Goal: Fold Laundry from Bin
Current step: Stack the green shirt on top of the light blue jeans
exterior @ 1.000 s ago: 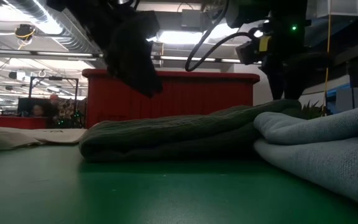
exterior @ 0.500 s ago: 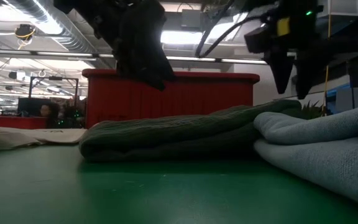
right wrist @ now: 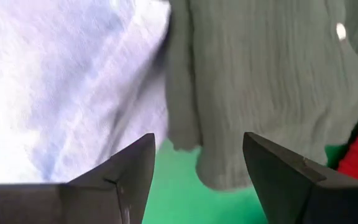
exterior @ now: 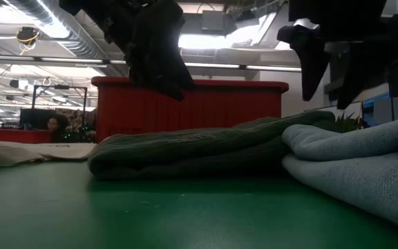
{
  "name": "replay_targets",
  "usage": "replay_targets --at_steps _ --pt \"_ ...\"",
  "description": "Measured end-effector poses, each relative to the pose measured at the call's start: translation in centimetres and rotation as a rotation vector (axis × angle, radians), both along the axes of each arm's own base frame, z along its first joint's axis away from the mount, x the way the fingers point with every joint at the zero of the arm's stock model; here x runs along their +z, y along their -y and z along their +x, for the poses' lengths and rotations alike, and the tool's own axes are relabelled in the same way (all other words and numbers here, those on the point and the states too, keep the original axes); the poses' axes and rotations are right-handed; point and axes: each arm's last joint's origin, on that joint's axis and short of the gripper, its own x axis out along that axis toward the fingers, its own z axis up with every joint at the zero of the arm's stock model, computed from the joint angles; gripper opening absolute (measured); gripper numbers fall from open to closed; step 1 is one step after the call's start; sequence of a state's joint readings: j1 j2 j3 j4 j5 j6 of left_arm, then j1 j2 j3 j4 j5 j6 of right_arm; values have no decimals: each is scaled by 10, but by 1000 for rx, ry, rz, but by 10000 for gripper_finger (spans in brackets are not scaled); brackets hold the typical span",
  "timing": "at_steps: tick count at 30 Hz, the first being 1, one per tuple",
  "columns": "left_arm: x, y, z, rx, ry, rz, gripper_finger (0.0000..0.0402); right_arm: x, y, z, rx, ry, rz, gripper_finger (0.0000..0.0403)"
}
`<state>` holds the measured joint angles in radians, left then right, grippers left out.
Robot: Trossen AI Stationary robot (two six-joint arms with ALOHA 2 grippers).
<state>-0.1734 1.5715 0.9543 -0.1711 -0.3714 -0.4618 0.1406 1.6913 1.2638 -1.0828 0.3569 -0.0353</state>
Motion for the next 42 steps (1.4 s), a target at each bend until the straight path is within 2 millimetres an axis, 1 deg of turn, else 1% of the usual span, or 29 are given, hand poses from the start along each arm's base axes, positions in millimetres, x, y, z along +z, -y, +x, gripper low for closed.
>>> replay_targets --at_steps 3,6,10,13,17,22,29,32,37,38,39,42 --pt "0 0 0 0 0 0 254 -7 -1 1 3 26 -7 244" --pt "0 0 0 0 0 0 254 -18 0 -1 15 34 -17 244" --pt "0 0 0 1 0 0 254 -30 3 -4 14 48 -120 244" --pt "0 0 0 0 0 0 254 -35 4 -7 12 38 -161 244" --pt "0 0 0 1 0 -1 254 -38 7 -9 5 26 -155 236" --pt "0 0 0 1 0 -1 254 -46 8 -10 4 38 -94 204" --pt "0 0 0 1 1 -1 254 -50 7 -10 25 48 -94 151" --pt "0 2 0 -21 -2 -16 254 -50 7 -8 25 66 -92 110" --pt "-1 9 -1 -114 -17 -96 254 -50 7 -7 25 83 -91 17" --pt "-1 12 -1 -134 -20 -109 254 -50 7 -7 28 82 -92 11" --pt "-1 16 -2 -152 -21 -115 254 -50 7 -7 30 81 -92 12" --pt "-1 30 -5 -201 -25 -120 254 -50 7 -6 34 86 -104 28"
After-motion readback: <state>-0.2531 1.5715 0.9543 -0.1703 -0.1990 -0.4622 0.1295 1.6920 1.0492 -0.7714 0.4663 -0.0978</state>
